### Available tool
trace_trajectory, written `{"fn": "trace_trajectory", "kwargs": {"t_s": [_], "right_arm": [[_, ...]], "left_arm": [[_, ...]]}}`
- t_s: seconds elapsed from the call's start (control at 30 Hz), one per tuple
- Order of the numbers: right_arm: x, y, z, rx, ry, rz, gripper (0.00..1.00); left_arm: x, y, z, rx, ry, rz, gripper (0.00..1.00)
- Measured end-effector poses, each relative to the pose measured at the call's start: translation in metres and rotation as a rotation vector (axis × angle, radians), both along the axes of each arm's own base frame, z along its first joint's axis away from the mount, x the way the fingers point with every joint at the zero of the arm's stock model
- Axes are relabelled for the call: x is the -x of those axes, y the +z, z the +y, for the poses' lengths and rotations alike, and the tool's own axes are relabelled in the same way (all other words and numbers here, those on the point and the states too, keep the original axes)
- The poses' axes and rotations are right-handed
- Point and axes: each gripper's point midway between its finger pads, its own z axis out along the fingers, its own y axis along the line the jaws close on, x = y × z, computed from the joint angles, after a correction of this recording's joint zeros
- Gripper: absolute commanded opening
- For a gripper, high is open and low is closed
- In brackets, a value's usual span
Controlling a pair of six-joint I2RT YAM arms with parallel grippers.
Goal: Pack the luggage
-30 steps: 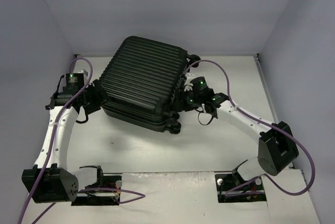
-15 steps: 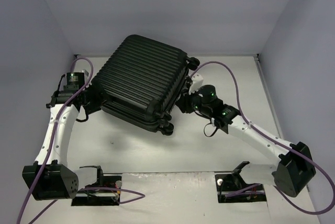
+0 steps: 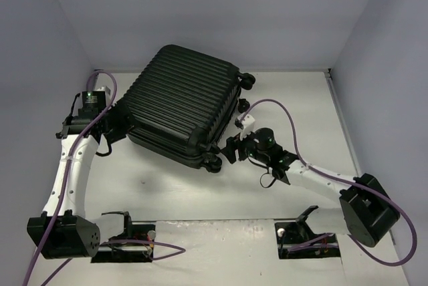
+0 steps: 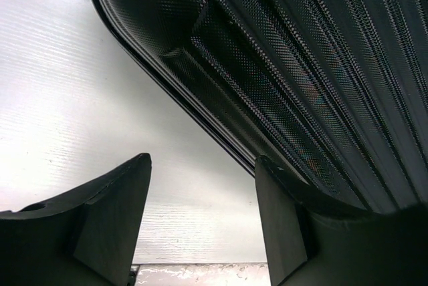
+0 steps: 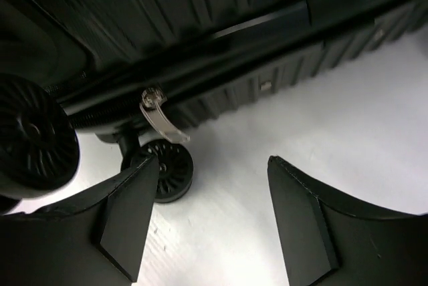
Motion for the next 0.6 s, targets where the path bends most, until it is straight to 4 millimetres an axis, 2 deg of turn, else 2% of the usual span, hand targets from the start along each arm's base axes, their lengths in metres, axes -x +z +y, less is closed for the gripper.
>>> {"fn": "trace_trajectory", "kwargs": {"t_s": [0.13, 0.27, 0.37, 0.57, 0.6], "right_arm": [[-0.007, 0.004, 0.012, -0.013, 0.055, -0.061, 0.64], [-0.008, -0.01, 0.024, -0.007, 0.125, -0.057, 0.62], [-0.008, -0.011, 0.027, -0.005, 0.148, -0.066, 0.61], [-0.011, -0.004, 0.037, -0.026, 0.194, -0.104, 0.58], [-0.013, -0.003, 0.04, -0.03, 0.203, -0.109, 0.55]], "left_arm": [[0.0, 0.005, 0.003, -0.015, 0.007, -0.013, 0.58], [0.002, 0.006, 0.005, -0.025, 0.012, -0.012, 0.58], [0.004, 0.004, 0.006, -0.03, 0.016, 0.0, 0.58], [0.006, 0.003, 0.008, -0.039, 0.022, 0.009, 0.58], [0.006, 0.003, 0.008, -0.04, 0.022, 0.01, 0.58]]}}
